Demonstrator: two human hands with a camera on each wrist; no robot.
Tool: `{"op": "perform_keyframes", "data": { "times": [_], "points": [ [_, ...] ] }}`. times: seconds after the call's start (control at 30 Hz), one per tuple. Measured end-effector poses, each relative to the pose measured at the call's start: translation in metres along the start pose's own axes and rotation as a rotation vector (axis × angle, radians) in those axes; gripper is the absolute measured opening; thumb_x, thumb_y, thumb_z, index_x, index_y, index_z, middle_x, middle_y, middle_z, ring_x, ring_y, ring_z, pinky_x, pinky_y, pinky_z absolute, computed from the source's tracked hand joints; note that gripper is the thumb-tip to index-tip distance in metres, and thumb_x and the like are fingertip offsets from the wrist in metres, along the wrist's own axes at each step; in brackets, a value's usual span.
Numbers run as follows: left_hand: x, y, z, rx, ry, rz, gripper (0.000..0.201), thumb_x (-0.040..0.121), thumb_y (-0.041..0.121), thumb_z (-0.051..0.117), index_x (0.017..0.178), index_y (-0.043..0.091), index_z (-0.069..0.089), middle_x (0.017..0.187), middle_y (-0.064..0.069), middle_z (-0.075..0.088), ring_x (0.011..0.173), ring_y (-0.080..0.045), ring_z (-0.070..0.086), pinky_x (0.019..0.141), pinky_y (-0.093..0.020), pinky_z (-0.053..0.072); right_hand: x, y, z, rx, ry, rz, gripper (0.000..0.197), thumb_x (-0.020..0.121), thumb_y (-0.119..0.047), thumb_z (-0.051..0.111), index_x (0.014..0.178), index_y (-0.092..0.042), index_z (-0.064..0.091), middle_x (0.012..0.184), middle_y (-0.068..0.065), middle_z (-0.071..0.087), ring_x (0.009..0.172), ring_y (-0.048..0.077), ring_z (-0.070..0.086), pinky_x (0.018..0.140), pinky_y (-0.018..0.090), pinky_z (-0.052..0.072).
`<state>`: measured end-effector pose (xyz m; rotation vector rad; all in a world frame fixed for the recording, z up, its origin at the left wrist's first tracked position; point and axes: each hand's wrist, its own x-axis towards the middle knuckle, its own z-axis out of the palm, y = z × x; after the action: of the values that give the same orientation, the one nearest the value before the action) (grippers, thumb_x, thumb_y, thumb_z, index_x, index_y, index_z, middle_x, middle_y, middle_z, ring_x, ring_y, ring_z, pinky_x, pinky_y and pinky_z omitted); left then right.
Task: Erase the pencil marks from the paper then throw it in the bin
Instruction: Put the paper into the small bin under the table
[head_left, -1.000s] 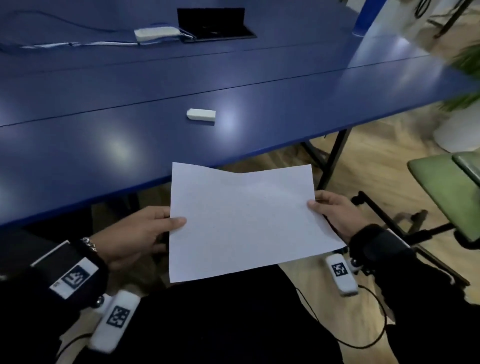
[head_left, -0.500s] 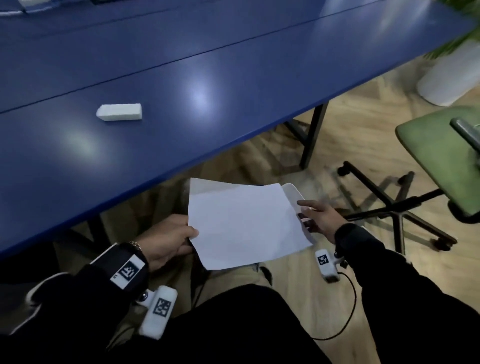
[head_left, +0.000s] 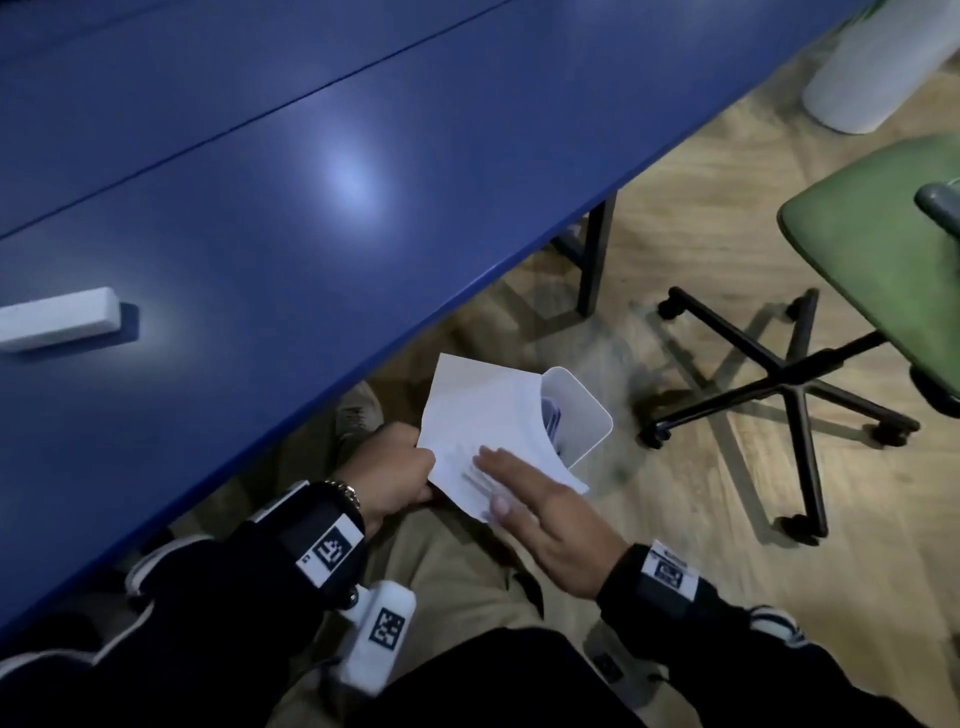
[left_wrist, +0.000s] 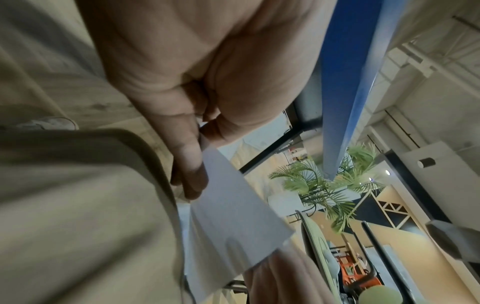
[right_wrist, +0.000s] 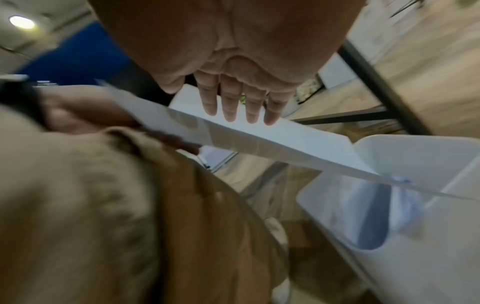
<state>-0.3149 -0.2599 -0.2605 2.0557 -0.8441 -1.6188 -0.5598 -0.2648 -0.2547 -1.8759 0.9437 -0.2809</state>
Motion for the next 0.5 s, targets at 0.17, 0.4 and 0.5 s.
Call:
{"op": "perform_keyframes", "data": {
  "times": [0.17,0.4,0.5],
  "points": [
    [-0.004,0.017,0.022,0.013,-0.016,-0.003,0.015,0.072,0.003,0.064,0.085,0.0,0.069,0.091,-0.019,0.075,0.092,-0.036,0.075,0.083,-0.054,0.063,0.007,0.047,0.036,-0.003,-0.171,0.013,0.05,0.107,-0.044,0.02,0.155,-0.048,0.007,0.166,-0.021,0.0,0.154,0.005,-0.007,0.124,0.032,-0.003],
    [0.011,-0.006,0.032,-0.073,-0.018,-0.008,0.04,0.058,0.009,0.058,0.094,0.001,0.075,0.104,-0.024,0.076,0.105,-0.043,0.073,0.091,-0.058,0.061,0.029,0.14,0.018,-0.459,-0.107,0.687,0.064,0.1,-0.06,0.013,0.158,-0.033,0.008,0.167,0.003,-0.015,0.152,0.035,-0.016,0.118,0.065,-0.004],
    [0.0,0.001,0.033,-0.155,-0.016,-0.008,0.044,0.062,0.006,0.055,0.1,0.005,0.077,0.112,-0.025,0.075,0.113,-0.043,0.071,0.098,-0.06,0.055,0.029,0.078,0.018,-0.178,0.006,0.137,0.056,0.105,-0.052,0.014,0.159,-0.036,0.008,0.168,-0.004,-0.011,0.154,0.021,-0.016,0.124,0.048,-0.003]
  ]
}}
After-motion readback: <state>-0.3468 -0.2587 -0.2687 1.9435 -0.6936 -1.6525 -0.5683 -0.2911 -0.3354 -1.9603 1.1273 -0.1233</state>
